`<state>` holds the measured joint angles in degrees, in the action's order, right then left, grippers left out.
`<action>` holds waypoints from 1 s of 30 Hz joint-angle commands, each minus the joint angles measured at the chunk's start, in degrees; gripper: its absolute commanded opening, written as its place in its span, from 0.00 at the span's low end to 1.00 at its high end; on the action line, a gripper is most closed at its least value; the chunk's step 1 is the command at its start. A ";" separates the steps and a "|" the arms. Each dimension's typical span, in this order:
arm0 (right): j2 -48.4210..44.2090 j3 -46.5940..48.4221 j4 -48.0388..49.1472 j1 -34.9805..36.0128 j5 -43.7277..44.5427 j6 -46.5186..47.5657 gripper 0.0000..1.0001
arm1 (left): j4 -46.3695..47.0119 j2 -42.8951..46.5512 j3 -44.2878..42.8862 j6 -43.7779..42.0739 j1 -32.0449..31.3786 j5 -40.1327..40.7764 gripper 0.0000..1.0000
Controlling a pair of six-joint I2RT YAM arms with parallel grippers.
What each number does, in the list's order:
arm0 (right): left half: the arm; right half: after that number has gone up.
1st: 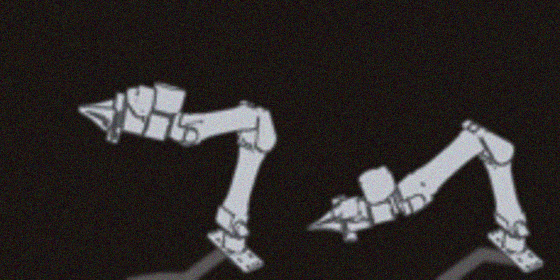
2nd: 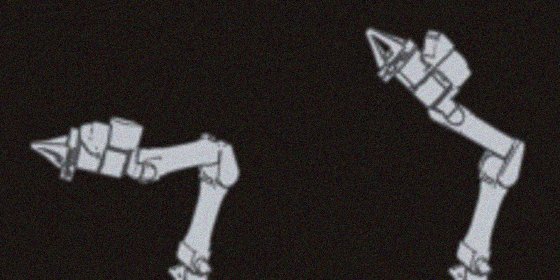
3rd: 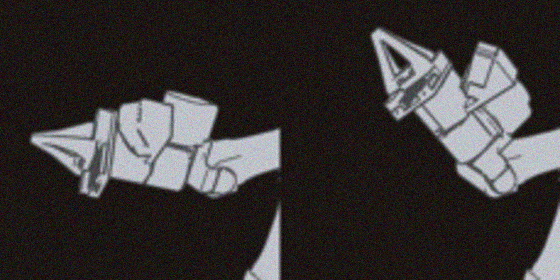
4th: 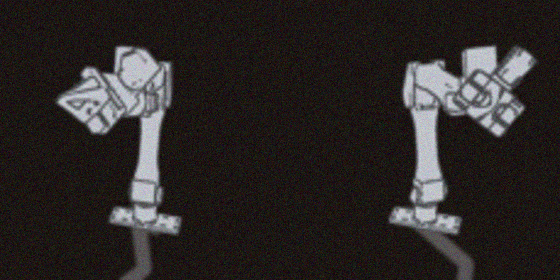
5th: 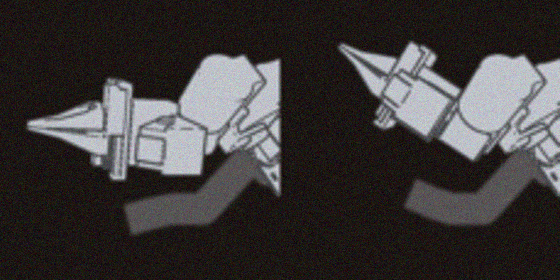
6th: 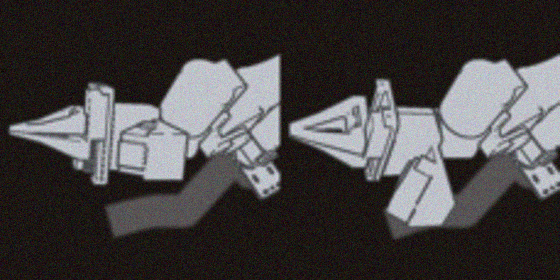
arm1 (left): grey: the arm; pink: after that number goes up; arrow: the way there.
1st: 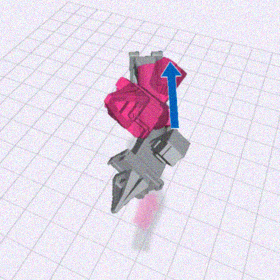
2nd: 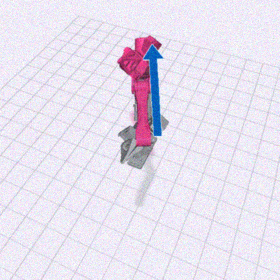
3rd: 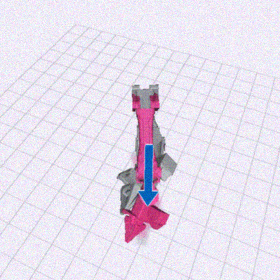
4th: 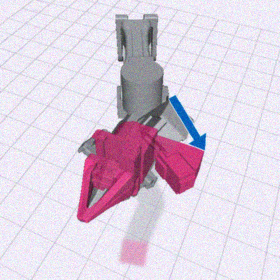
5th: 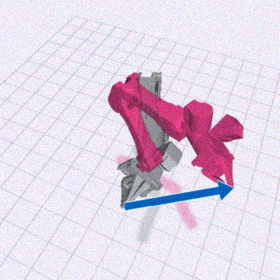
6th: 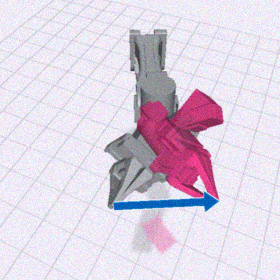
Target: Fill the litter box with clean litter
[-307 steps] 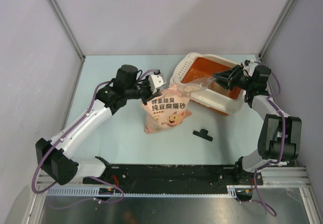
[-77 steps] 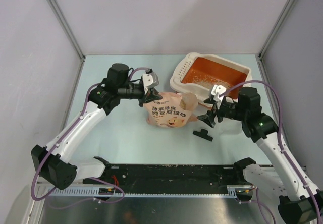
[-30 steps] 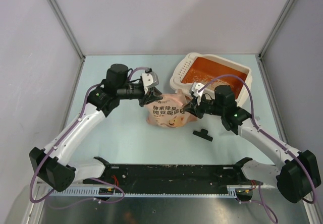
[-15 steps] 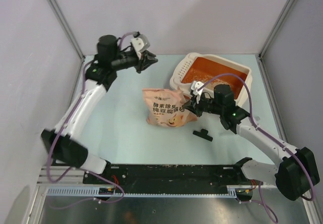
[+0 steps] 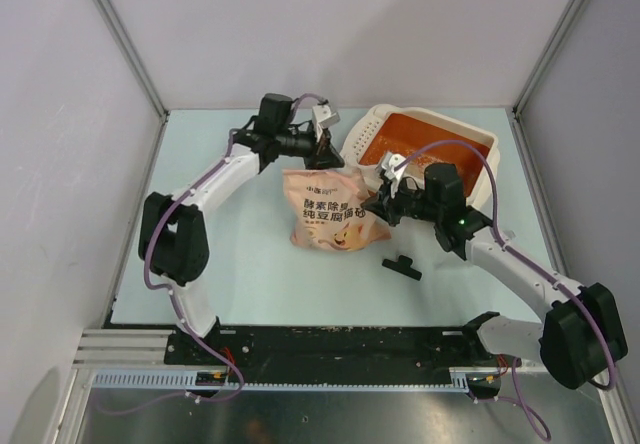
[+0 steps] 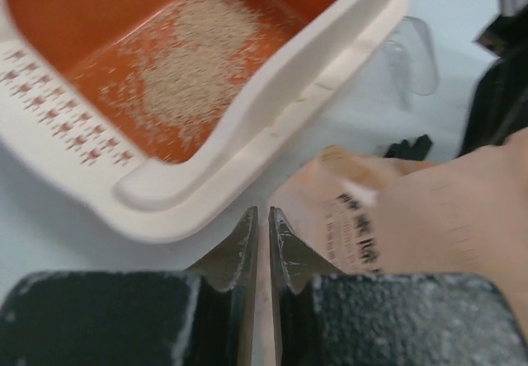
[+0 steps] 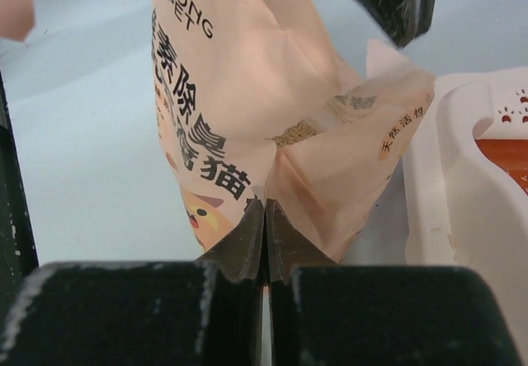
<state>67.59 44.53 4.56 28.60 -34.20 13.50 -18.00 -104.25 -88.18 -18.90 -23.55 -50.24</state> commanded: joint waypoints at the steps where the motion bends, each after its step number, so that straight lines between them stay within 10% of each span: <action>1: 1.66 2.49 2.65 -1.26 -1.93 -1.72 0.02 | 2.00 -1.31 -1.82 1.58 -2.72 -7.06 0.13; 20: 5.18 3.45 4.76 -5.13 -3.34 2.85 0.07 | 4.55 -4.30 -1.29 6.32 -7.56 -12.87 0.13; 30: 2.99 3.37 2.57 -7.24 -3.77 7.59 0.26 | 4.64 -3.86 -0.24 7.64 -6.51 -11.46 0.13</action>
<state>72.55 45.69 6.68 21.98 -38.04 17.32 -14.35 -108.44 -88.18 -13.89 -30.35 -60.01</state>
